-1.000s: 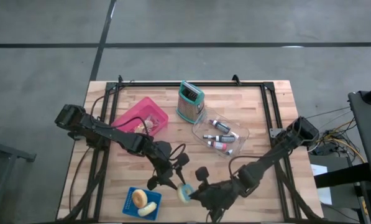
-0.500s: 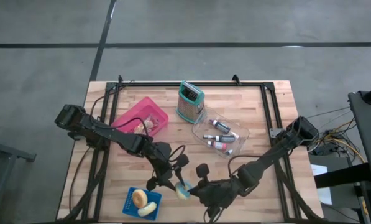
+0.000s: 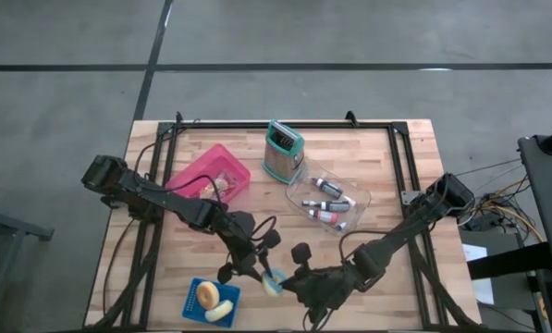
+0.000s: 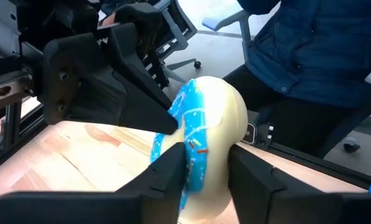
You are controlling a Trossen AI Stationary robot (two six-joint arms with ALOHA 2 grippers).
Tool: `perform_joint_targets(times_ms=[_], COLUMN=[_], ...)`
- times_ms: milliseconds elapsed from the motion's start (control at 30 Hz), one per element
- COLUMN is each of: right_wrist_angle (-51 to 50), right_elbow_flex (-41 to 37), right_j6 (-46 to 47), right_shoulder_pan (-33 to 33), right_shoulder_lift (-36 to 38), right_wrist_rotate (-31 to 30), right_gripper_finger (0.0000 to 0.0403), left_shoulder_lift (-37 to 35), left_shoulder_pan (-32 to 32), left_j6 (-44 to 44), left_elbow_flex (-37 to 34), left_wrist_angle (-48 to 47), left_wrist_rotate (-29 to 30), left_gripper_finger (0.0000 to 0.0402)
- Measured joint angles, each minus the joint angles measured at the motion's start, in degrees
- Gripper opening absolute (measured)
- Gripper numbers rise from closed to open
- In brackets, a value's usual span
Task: Pick & Place Food Item
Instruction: Put the blue donut into the blue bin
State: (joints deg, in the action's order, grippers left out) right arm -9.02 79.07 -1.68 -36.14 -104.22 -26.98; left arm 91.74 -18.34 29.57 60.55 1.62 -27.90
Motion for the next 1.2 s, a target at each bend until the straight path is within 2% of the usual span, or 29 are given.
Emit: perform_joint_targets(times_ms=[233, 400, 633, 967, 1200], right_wrist_angle=[0.0, 0.0, -0.02, 0.06, 0.68], right_elbow_flex=[0.0, 0.0, 0.0, 0.0, 0.0], right_j6=[-0.01, -0.01, 1.54, -0.8, 2.95], right_shoulder_pan=[0.0, 0.0, 0.0, 0.04, 0.03], right_shoulder_lift=[0.0, 0.0, 0.0, 0.0, 0.0], right_wrist_rotate=[0.0, 0.01, 0.02, 0.02, 0.15], right_gripper_finger=[0.0013, 0.0013, 0.0013, 0.0013, 0.0013], left_shoulder_lift=[0.0, 0.0, 0.0, 0.0, 0.0], left_shoulder_pan=[0.01, 0.01, 0.05, 0.05, 0.05], left_j6=[0.0, 0.01, 0.01, 0.43, 0.45], left_elbow_flex=[0.0, 0.0, 0.0, 0.0, 0.0], left_wrist_angle=[-0.39, -0.39, -0.39, 0.0, 0.03], left_wrist_rotate=[0.02, 0.04, 0.04, 0.23, 0.2], left_gripper_finger=[0.0059, 0.0037, 0.0036, 0.0036, 0.0036])
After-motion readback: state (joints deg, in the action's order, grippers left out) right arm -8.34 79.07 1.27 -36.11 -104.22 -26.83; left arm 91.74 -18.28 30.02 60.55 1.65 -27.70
